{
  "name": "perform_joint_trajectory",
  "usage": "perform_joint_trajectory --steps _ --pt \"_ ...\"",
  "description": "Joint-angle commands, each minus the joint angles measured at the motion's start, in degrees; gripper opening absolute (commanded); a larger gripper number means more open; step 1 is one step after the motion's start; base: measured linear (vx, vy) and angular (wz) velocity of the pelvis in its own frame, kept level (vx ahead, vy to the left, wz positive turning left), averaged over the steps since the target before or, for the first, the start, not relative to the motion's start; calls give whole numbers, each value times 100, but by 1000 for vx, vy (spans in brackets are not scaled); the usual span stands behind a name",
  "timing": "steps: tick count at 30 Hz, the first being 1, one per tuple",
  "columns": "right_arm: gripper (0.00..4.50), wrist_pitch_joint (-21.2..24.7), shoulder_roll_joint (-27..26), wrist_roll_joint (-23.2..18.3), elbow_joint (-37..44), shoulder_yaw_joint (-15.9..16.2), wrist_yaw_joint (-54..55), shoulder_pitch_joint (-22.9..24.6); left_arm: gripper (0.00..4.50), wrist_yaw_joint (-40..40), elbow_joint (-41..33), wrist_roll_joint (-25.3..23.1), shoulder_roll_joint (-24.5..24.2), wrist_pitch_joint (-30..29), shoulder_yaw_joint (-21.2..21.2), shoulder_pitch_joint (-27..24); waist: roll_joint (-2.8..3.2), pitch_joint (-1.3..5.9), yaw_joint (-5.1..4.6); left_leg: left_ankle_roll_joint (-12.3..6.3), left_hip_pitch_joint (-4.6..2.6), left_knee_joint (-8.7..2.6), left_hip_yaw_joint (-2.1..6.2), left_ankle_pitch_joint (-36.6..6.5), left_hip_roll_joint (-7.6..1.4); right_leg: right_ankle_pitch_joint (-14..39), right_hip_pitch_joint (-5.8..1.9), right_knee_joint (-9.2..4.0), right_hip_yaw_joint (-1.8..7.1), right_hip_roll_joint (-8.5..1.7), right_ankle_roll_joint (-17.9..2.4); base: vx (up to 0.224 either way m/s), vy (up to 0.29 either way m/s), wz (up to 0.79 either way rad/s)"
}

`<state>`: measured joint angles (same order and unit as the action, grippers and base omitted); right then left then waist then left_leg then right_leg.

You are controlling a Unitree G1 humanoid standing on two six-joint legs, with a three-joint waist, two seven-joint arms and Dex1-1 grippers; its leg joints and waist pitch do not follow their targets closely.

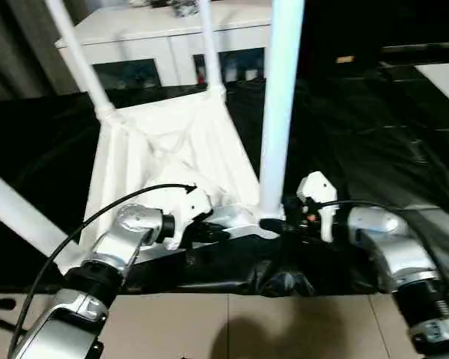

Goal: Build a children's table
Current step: Rotate leg to tighten

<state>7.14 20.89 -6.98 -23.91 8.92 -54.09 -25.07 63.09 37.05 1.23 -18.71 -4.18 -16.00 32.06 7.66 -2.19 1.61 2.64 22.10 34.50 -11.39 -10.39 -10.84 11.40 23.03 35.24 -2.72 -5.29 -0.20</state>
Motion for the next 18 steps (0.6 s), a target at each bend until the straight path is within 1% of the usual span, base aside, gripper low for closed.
perform_joint_trajectory --steps 1,2,3,4,5,6,7,8,9,10,11,12,13,14,15,16,17,18 --pt "267 127 -315 118 -264 -43 638 -44 0 -235 140 -183 136 -281 -134 -108 -156 317 6 -468 -24 -423 149 -1315 -167 1565 -271 -486 118 -273 -1117 0 0 0" --pt "267 134 -379 129 -287 -54 739 -41 0 -303 151 -181 178 -319 -120 -95 -147 302 -17 -390 -33 -443 159 -1448 -166 1735 -261 -509 118 -276 -1077 0 0 0" --pt "267 198 -677 180 -385 -100 1217 -33 0 -652 231 -175 385 -512 -43 -9 -152 289 -48 -341 -40 -456 149 -1524 -168 1814 -252 -517 122 -264 -1070 0 0 0" --pt "266 228 -786 201 -415 -114 1395 -31 0 -794 269 -171 470 -591 -10 31 -142 280 -47 -288 -54 -463 160 -1625 -157 1971 -233 -534 116 -269 -1038 0 0 0" --pt "266 237 -977 296 -487 -134 1773 -55 0 -1044 370 -229 599 -683 4 135 -172 289 -84 -173 -97 -473 169 -1804 -149 2208 -226 -567 127 -274 -960 0 0 0" --pt "266 239 -989 299 -494 -138 1797 -58 0 -1064 379 -232 608 -689 7 142 -170 291 -92 -163 -110 -475 167 -1828 -150 2175 -214 -574 132 -271 -967 0 0 0" --pt "266 295 -1220 326 -635 -234 2234 -135 0 -1431 552 -245 780 -790 101 293 -169 279 -127 -160 -105 -481 163 -1904 -142 2163 -205 -581 133 -256 -981 0 0 0" --pt "266 296 -1446 369 -817 -343 2749 -245 0 -1752 719 -238 953 -848 188 444 -155 263 -150 -113 -135 -481 160 -2046 -119 2369 -171 -613 130 -256 -960 0 0 0" --pt "266 270 -1644 399 -1026 -435 3209 -371 0 -2043 862 -229 1111 -905 264 588 -160 268 -169 -85 -117 -496 194 -2093 -117 2488 -209 -612 117 -271 -901 0 0 0" --pt "266 268 -1696 400 -1090 -459 3318 -411 0 -2127 901 -225 1154 -930 287 631 -160 268 -169 -85 -117 -496 194 -2093 -117 2488 -209 -612 117 -271 -901 0 0 0" --pt "266 204 -1850 431 -1334 -522 3709 -563 0 -2440 1020 -250 1275 -952 336 765 -164 263 -193 -62 -133 -501 199 -2238 -109 2628 -182 -648 113 -269 -837 0 0 0" --pt "266 127 -1918 488 -1483 -529 3938 -662 0 -2626 1090 -288 1325 -901 351 836 -159 264 -203 -59 -137 -504 208 -2264 -108 2633 -174 -647 110 -274 -834 0 0 0" --pt "266 36 -1973 587 -1647 -484 4067 -770 0 -2751 1136 -365 1367 -848 337 891 -132 264 -218 -67 -139 -506 213 -2319 -104 2621 -170 -663 109 -274 -829 0 0 0" --pt "266 36 -1973 587 -1647 -484 4067 -770 0 -2751 1136 -365 1367 -848 337 891 -145 272 -231 -102 -120 -510 220 -2324 -101 2502 -187 -663 105 -272 -838 0 0 0" --pt "266 -111 -2122 708 -1960 -471 4290 -983 0 -2969 1231 -493 1435 -806 313 985 -143 278 -229 -121 -113 -515 221 -2299 -107 2421 -188 -664 108 -280 -852 0 0 0" --pt "266 -111 -2122 708 -1960 -471 4290 -983 0 -2969 1231 -493 1435 -806 313 985 -120 285 -245 -133 -103 -514 222 -2271 -102 2314 -189 -652 106 -279 -885 0 0 0" --pt "266 -199 -2242 641 -2085 -448 3897 -1103 0 -3023 1312 -585 1447 -777 267 1045 -144 303 -251 -232 -78 -517 218 -2150 -104 1968 -225 -636 102 -272 -971 0 0 0" --pt "301 -199 -2242 641 -2085 -448 3897 -1103 0 -3023 1312 -585 1447 -777 267 1045 -140 307 -256 -264 -72 -513 223 -2124 -109 1899 -235 -623 101 -280 -1008 0 0 0"
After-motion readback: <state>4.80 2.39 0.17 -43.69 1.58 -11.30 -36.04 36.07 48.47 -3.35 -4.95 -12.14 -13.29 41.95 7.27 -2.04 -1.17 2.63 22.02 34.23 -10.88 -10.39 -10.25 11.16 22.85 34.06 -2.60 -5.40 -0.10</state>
